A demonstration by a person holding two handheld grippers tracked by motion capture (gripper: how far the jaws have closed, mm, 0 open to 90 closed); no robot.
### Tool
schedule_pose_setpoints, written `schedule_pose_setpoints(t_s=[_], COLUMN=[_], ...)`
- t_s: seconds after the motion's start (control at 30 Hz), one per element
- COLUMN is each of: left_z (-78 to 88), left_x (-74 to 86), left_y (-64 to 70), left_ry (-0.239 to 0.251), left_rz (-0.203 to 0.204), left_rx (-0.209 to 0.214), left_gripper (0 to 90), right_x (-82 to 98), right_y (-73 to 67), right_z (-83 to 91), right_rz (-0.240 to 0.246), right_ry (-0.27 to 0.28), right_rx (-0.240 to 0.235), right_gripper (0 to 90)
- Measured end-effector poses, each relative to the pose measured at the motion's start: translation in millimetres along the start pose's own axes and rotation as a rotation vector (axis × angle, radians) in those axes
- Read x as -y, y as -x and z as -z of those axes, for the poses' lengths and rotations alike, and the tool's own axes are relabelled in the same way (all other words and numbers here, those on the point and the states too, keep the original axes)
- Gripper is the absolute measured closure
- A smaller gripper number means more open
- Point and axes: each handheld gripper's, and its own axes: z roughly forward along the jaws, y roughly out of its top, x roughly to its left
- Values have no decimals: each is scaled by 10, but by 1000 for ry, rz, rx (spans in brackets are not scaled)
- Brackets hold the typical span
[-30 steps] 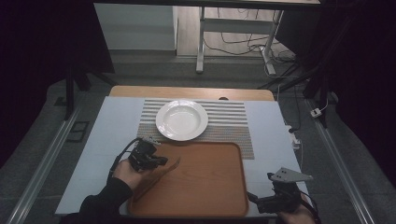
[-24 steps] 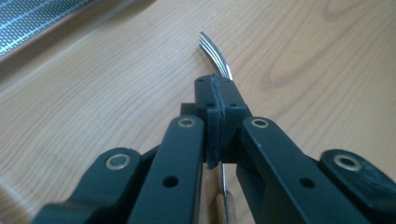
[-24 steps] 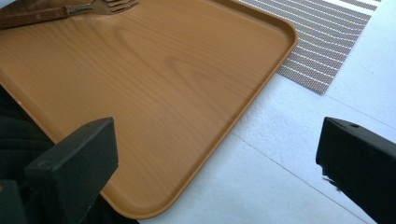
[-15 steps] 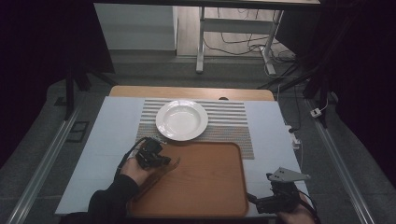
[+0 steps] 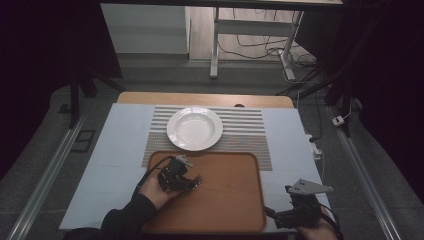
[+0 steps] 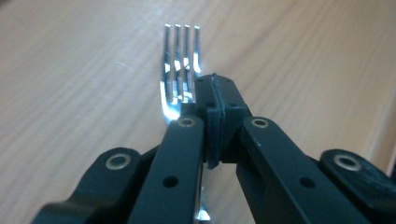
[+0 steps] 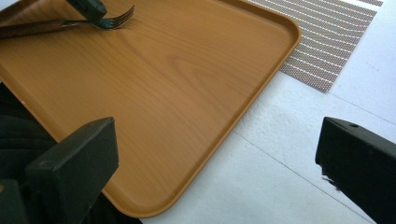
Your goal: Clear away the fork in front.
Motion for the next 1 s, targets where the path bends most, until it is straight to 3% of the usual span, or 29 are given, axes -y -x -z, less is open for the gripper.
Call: schedule_pose_setpoints(t_s=[0.17, 0.33, 0.73, 1.0], left_z=[-94, -70, 104, 217], left_x=[22, 41, 155, 243], left_y=[73, 43, -282, -467], left_ry=[-58, -54, -39, -40], left_rz=[-31, -24, 84, 155], left_rx=[-20, -76, -148, -175], left_gripper=[887, 887, 886, 886], right_x=[1, 4, 4, 4], right_y=[0, 2, 5, 9], right_z=[3, 5, 5, 6], right_rz=[-1, -4, -7, -7], right_ry=[2, 6, 8, 7], right_rx=[0, -2, -8, -9], right_gripper=[0, 0, 0, 0])
